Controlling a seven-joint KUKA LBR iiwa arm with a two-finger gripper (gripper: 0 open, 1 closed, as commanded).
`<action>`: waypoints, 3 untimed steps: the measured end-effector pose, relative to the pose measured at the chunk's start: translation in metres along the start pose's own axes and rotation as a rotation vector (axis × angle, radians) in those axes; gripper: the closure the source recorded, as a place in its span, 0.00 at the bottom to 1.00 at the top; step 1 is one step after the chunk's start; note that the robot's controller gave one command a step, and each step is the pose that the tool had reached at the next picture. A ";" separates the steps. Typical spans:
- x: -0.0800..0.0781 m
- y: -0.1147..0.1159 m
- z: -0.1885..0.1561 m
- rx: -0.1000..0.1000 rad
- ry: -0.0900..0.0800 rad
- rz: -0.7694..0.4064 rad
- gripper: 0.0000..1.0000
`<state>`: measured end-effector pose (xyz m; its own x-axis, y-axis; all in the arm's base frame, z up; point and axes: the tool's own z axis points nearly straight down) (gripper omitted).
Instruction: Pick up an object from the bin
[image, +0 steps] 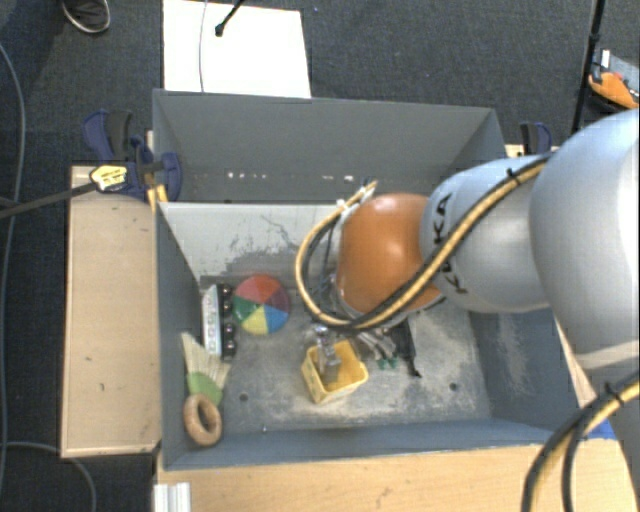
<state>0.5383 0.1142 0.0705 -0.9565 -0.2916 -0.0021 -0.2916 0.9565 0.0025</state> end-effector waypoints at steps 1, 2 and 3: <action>0.000 0.000 0.000 0.000 0.000 0.002 1.00; 0.002 0.012 -0.093 0.000 -0.002 -0.029 1.00; 0.002 0.012 -0.093 -0.001 -0.002 -0.028 1.00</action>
Offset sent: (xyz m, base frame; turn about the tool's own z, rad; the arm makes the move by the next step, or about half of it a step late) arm -0.0062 0.0104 0.0930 -0.0386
